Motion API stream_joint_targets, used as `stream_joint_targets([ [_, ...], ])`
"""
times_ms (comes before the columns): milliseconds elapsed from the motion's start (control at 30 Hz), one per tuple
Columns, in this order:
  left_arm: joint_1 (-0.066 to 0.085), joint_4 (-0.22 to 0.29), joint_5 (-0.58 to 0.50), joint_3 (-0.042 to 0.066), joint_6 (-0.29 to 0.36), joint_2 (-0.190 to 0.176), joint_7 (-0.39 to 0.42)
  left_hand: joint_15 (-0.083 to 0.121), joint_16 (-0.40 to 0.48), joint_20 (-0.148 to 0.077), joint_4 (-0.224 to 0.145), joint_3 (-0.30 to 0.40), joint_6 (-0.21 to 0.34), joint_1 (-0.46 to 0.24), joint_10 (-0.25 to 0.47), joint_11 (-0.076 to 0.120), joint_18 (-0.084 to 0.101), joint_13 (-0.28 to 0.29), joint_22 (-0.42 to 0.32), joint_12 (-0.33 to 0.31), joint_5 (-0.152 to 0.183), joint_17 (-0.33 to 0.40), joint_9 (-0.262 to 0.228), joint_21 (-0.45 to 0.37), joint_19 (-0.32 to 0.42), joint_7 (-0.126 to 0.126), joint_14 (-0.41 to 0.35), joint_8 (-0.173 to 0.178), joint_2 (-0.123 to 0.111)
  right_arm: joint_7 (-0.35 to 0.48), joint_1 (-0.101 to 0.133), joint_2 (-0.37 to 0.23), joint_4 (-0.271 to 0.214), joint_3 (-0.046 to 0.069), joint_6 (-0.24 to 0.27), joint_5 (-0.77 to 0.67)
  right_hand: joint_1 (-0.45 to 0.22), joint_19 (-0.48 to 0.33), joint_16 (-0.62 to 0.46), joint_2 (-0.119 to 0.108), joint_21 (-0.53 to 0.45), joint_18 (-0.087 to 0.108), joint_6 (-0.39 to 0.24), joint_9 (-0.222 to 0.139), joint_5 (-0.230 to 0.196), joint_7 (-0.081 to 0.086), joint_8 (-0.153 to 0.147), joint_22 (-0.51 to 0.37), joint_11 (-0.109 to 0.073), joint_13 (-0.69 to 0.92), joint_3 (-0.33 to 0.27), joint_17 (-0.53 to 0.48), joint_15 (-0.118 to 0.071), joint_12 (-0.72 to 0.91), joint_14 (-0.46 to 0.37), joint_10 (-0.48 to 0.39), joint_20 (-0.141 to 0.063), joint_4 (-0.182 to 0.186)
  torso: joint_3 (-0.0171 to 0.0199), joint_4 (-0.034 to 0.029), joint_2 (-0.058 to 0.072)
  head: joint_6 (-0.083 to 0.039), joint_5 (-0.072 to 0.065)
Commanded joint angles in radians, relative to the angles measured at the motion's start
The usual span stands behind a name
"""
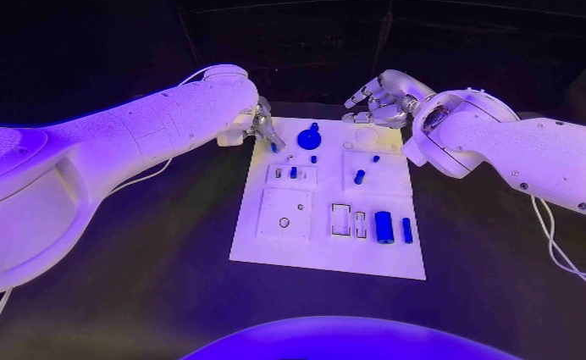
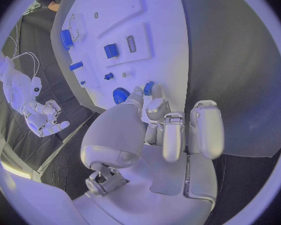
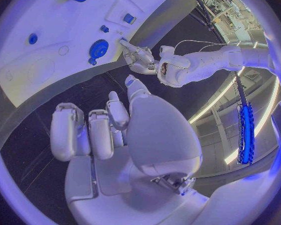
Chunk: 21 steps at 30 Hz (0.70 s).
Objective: Assemble the parts on the task board
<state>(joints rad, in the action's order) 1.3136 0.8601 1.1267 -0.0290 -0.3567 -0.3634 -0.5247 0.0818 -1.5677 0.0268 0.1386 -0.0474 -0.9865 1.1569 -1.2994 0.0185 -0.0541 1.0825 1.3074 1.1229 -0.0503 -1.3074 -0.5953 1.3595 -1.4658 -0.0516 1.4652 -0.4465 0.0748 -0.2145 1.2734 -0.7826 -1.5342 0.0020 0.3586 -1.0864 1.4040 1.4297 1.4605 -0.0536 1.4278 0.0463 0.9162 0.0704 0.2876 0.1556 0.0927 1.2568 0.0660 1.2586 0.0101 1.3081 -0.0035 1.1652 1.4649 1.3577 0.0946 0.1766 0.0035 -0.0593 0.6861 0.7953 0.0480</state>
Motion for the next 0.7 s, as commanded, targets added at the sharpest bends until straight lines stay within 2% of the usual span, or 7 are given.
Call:
stream_joint_targets([
  [33, 0.001, 0.000, 0.006, 0.000, -0.005, 0.001, 0.007, 0.001, -0.003, -0.001, -0.024, 0.017, -0.004, 0.039, -0.008, 0.004, -0.002, 0.000, 0.037, 0.005, 0.003, -0.263, 0.000, 0.005, -0.018, 0.003, 0.106, 0.002, 0.015, 0.003, 0.002, 0.002, 0.000, 0.001, 0.006, 0.001, 0.001, -0.004, -0.004, 0.006, -0.007, 0.018, -0.008, -0.001, 0.004, 0.000, 0.005, -0.001, -0.001, 0.000, -0.004, 0.089, -0.008, -0.002, 0.065, -0.007, 0.001, 0.001, 0.0000, 0.0002, 0.000, 0.002, 0.001],
  [200, 0.001, 0.000, 0.006, 0.000, 0.016, 0.001, 0.018, 0.006, -0.003, -0.005, -0.072, 0.079, 0.006, 0.118, -0.003, 0.012, -0.003, -0.005, 0.035, -0.002, 0.002, -0.263, 0.004, 0.002, -0.017, 0.010, 0.106, 0.010, 0.066, 0.003, 0.002, 0.002, 0.000, 0.001, 0.005, 0.001, 0.001, -0.004, -0.004, 0.006, -0.007, 0.018, -0.008, -0.001, 0.004, 0.000, 0.005, -0.001, -0.001, 0.000, -0.004, 0.089, -0.008, -0.002, 0.065, -0.007, 0.001, 0.001, -0.0001, 0.0000, 0.000, 0.003, 0.001],
  [367, 0.001, 0.001, 0.002, 0.000, 0.041, -0.001, 0.038, 0.007, -0.003, -0.007, -0.117, 0.144, 0.017, 0.170, 0.004, 0.010, -0.003, -0.012, 0.032, -0.012, 0.002, -0.263, 0.008, -0.001, -0.015, 0.007, 0.106, 0.020, 0.093, 0.003, 0.002, 0.003, 0.001, 0.001, 0.005, 0.001, 0.001, -0.004, -0.004, 0.006, -0.007, 0.018, -0.008, -0.001, 0.004, 0.000, 0.005, -0.001, -0.001, 0.000, -0.004, 0.089, -0.008, -0.002, 0.065, -0.007, 0.001, 0.001, 0.0003, -0.0004, 0.000, 0.004, 0.001],
  [467, 0.001, 0.005, -0.015, 0.000, 0.056, -0.006, 0.048, 0.002, -0.003, -0.005, -0.140, 0.192, 0.019, 0.173, 0.005, 0.005, -0.003, -0.018, 0.032, -0.018, 0.002, -0.263, 0.009, -0.002, -0.015, 0.001, 0.106, 0.022, 0.092, 0.003, 0.002, 0.003, 0.001, 0.001, 0.003, 0.001, 0.001, -0.004, -0.004, 0.006, -0.007, 0.018, -0.008, -0.001, 0.004, 0.000, 0.005, -0.001, -0.001, 0.000, -0.004, 0.089, -0.008, -0.002, 0.065, -0.007, 0.001, 0.001, 0.0000, -0.0005, 0.000, 0.006, 0.002],
  [600, 0.001, 0.023, -0.035, 0.000, 0.078, -0.021, 0.052, 0.000, -0.003, -0.003, -0.151, 0.224, 0.018, 0.164, 0.004, 0.003, -0.003, -0.020, 0.033, -0.020, 0.002, -0.263, 0.009, -0.002, -0.015, 0.000, 0.106, 0.023, 0.088, 0.003, 0.002, 0.002, 0.001, 0.001, 0.001, 0.001, 0.001, -0.004, -0.004, 0.006, -0.007, 0.018, -0.008, -0.001, 0.004, 0.000, 0.005, -0.001, -0.001, 0.000, -0.004, 0.089, -0.008, -0.002, 0.065, -0.007, 0.001, 0.001, 0.0003, -0.0015, -0.001, 0.006, 0.001],
  [633, 0.001, 0.031, -0.040, 0.000, 0.085, -0.027, 0.052, 0.000, -0.003, -0.001, -0.161, 0.260, 0.016, 0.144, 0.001, 0.001, -0.003, -0.020, 0.034, -0.020, 0.001, -0.263, 0.008, -0.002, -0.015, 0.001, 0.106, 0.021, 0.077, 0.002, 0.002, 0.001, 0.002, 0.001, 0.001, 0.001, 0.001, -0.004, -0.004, 0.006, -0.007, 0.018, -0.008, -0.001, 0.004, 0.000, 0.005, -0.001, -0.001, 0.000, -0.004, 0.089, -0.008, -0.002, 0.065, -0.007, 0.001, 0.001, 0.0002, -0.0020, -0.001, 0.005, 0.000],
  [700, 0.002, 0.048, -0.057, 0.000, 0.102, -0.040, 0.048, 0.000, -0.003, 0.000, -0.165, 0.275, 0.014, 0.135, -0.001, 0.002, -0.003, -0.018, 0.034, -0.018, 0.002, -0.263, 0.007, -0.003, -0.015, 0.001, 0.106, 0.020, 0.072, 0.002, 0.002, 0.000, 0.001, 0.001, 0.001, 0.001, 0.001, -0.004, -0.004, 0.007, -0.007, 0.018, -0.007, -0.001, 0.006, 0.000, 0.006, -0.001, -0.001, 0.000, -0.005, 0.089, -0.008, -0.001, 0.065, -0.007, 0.001, 0.001, 0.0005, -0.0037, -0.002, 0.005, -0.001],
])
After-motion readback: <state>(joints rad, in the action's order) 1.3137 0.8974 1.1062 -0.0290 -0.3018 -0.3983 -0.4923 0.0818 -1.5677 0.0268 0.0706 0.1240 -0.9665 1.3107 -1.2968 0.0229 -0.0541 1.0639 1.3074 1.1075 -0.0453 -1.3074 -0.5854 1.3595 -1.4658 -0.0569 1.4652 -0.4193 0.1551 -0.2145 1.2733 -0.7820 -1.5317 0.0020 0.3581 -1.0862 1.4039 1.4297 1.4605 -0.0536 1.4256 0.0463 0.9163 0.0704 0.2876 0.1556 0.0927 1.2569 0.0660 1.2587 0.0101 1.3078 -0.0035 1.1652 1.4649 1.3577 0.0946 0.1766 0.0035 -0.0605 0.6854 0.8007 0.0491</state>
